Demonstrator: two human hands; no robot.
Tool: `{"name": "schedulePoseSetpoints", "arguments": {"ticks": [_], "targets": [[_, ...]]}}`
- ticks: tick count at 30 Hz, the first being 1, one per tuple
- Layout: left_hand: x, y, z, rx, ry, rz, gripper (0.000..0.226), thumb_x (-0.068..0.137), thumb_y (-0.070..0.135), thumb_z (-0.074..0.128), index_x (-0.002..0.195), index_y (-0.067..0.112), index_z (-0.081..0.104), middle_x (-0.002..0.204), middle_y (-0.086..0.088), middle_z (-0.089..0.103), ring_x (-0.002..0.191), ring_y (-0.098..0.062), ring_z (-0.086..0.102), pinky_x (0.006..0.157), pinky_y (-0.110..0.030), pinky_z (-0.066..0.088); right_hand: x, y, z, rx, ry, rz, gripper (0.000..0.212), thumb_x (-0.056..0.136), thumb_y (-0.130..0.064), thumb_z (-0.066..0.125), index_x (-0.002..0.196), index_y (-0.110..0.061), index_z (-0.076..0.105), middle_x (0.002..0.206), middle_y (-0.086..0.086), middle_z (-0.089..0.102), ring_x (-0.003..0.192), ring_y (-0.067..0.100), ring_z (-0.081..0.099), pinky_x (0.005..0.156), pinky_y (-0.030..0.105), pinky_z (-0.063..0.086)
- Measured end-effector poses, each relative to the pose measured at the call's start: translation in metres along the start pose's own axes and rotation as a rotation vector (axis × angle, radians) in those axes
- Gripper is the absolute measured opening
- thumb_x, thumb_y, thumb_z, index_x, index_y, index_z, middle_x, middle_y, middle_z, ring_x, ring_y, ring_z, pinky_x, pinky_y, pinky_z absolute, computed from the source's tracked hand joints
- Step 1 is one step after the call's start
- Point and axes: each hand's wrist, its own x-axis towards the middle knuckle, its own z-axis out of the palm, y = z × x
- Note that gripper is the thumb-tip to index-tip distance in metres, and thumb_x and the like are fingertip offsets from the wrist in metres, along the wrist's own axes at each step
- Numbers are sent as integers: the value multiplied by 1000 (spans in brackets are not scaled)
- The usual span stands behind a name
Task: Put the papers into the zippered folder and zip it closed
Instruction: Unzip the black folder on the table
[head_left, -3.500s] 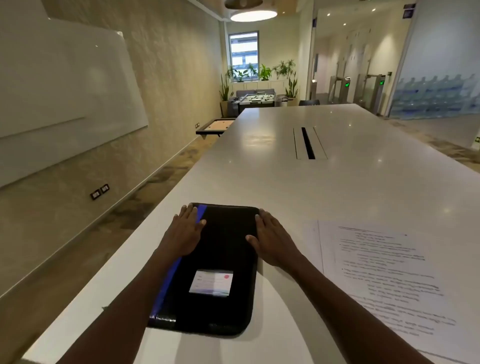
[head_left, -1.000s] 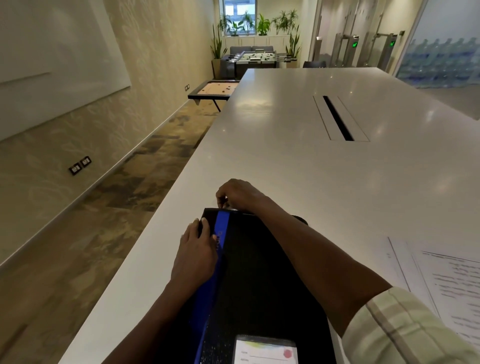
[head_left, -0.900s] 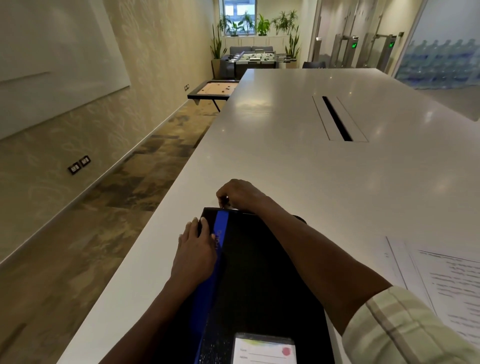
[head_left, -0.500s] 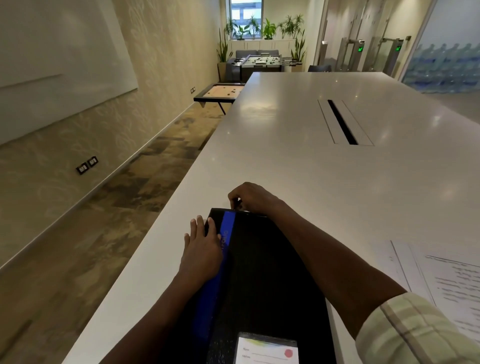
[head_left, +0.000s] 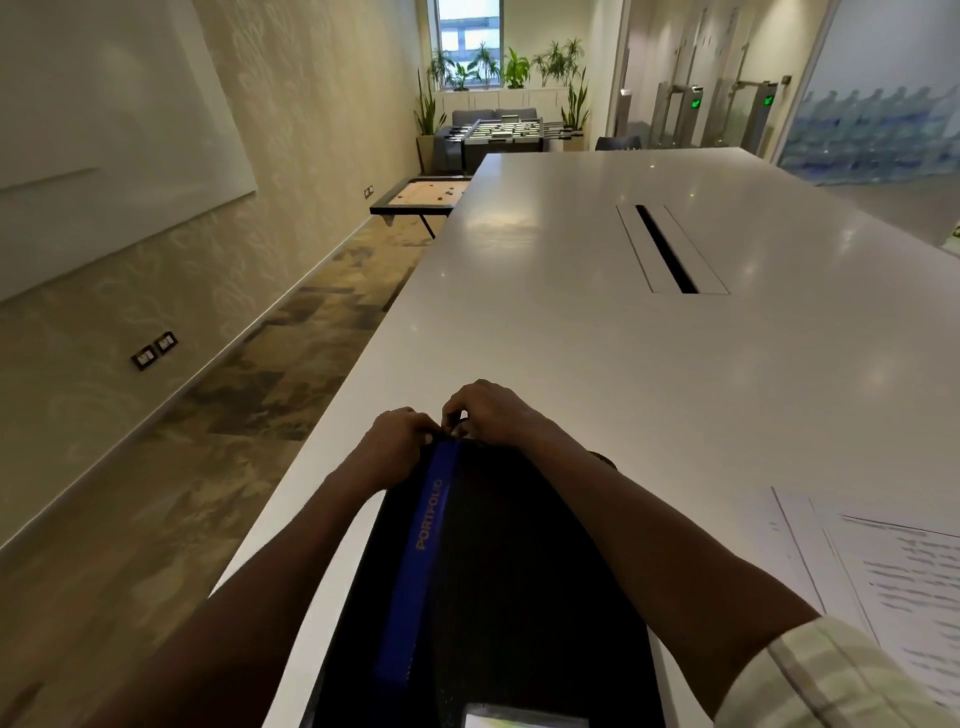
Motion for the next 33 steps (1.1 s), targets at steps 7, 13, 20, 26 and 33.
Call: {"name": "schedulePoseSetpoints", "arguments": {"ticks": [7, 13, 20, 26, 33], "targets": [[14, -6, -12, -24, -165, -73, 21, 95, 17, 58, 111, 14, 71, 115, -6, 68, 102, -19, 60, 82, -24, 39, -1, 1, -2, 3, -17, 6, 17, 80, -8, 69, 86, -22, 77, 97, -4, 75, 96, 15, 65, 82, 36, 52], [19, -9, -12, 11, -210, -77, 20, 96, 14, 53, 109, 12, 68, 114, -9, 68, 101, -21, 59, 80, -24, 39, -5, 3, -5, 10, -32, 2, 24, 76, 3, 61, 80, -15, 76, 87, 2, 76, 83, 15, 69, 81, 40, 56], [20, -14, -13, -13, -207, -25, 23, 94, 6, 50, 101, 15, 69, 107, -8, 69, 98, -22, 59, 79, -25, 40, -20, 22, -18, 8, -64, 2, 22, 74, 6, 64, 79, -12, 77, 83, 1, 74, 77, 11, 63, 77, 35, 53], [21, -19, -13, -19, -220, 3, 22, 94, 5, 51, 99, 17, 69, 105, -4, 68, 97, -19, 59, 79, -25, 39, -45, 52, -31, 21, -67, 83, 25, 74, 7, 65, 76, -15, 77, 76, -6, 70, 71, 5, 62, 74, 30, 49], [21, -20, -11, -8, -213, 4, 21, 94, 6, 53, 101, 16, 69, 105, -4, 68, 99, -20, 58, 84, -28, 41, -77, 78, -42, 20, -16, 147, 28, 71, 9, 62, 74, -14, 77, 78, 1, 76, 65, 0, 61, 68, 21, 45]]}}
